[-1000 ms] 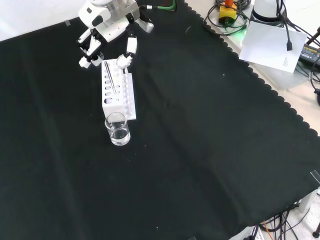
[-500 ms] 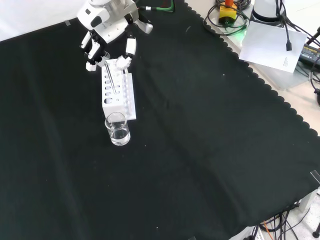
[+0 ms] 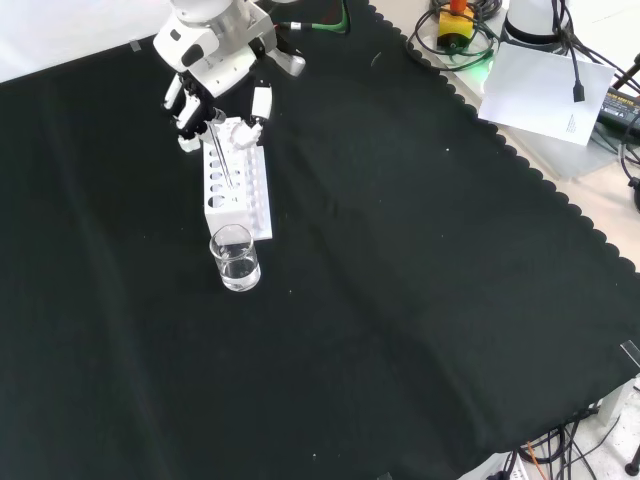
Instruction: Take the glass rod from the white test tube rack.
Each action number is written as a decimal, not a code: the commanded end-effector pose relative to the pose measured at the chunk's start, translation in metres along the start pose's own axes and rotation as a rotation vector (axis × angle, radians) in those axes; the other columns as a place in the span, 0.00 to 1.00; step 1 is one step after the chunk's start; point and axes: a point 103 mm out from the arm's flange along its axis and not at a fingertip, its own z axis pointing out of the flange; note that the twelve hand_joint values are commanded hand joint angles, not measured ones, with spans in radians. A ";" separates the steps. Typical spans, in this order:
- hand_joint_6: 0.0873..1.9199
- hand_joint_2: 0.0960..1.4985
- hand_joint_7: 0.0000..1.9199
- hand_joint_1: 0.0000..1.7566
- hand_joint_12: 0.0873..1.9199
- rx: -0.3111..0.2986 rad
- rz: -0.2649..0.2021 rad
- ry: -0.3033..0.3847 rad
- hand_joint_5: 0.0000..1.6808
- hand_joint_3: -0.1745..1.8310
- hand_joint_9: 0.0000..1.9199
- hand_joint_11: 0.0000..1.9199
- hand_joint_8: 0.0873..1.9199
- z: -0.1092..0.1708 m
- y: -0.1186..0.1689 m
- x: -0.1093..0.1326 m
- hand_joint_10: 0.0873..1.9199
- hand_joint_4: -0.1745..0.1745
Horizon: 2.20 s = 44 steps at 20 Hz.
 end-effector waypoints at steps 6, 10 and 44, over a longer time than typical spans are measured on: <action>0.46 0.41 0.60 0.61 0.59 -0.072 -0.027 -0.002 0.46 0.48 0.76 0.53 0.42 0.006 0.006 0.000 0.44 0.00; 0.52 0.57 0.63 0.65 0.55 -0.082 -0.031 0.000 0.56 0.30 0.79 0.62 0.43 0.007 0.010 0.005 0.43 0.00; 0.23 0.55 0.62 0.75 0.56 -0.439 -0.085 -0.079 0.68 0.26 0.82 0.73 0.50 -0.123 -0.099 0.042 0.47 0.00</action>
